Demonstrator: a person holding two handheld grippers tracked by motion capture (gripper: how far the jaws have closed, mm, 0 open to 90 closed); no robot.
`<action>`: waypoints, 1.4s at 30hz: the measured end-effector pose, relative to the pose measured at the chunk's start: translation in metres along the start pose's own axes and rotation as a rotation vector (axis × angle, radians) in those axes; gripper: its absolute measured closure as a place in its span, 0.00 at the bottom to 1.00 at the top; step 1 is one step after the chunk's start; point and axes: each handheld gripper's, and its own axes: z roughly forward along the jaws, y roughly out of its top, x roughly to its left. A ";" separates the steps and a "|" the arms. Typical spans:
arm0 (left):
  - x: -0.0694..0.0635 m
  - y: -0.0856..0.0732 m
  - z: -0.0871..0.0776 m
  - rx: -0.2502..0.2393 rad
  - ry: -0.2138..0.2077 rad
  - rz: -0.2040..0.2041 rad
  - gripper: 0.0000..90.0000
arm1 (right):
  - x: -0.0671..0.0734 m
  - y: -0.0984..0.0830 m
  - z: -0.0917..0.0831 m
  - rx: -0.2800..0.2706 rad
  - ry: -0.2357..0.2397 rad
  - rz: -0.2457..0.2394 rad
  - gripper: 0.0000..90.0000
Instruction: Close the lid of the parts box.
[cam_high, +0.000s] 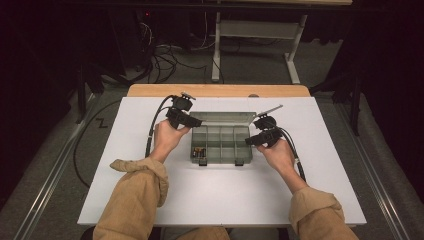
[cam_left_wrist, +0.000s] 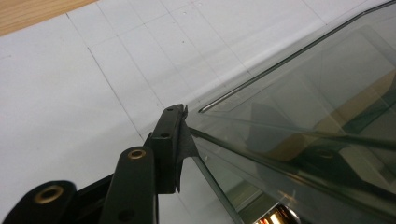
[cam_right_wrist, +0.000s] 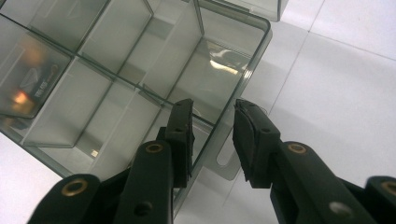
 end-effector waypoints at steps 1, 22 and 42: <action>0.000 0.000 0.000 0.002 -0.001 0.002 0.61 | 0.000 -0.001 0.000 -0.004 -0.003 -0.008 0.77; 0.006 -0.003 -0.007 0.052 0.001 0.072 0.67 | -0.013 0.014 -0.035 -0.065 -0.003 -0.004 1.00; 0.014 -0.008 -0.012 0.074 -0.030 0.070 0.69 | -0.012 0.036 -0.053 -0.154 -0.045 -0.021 1.00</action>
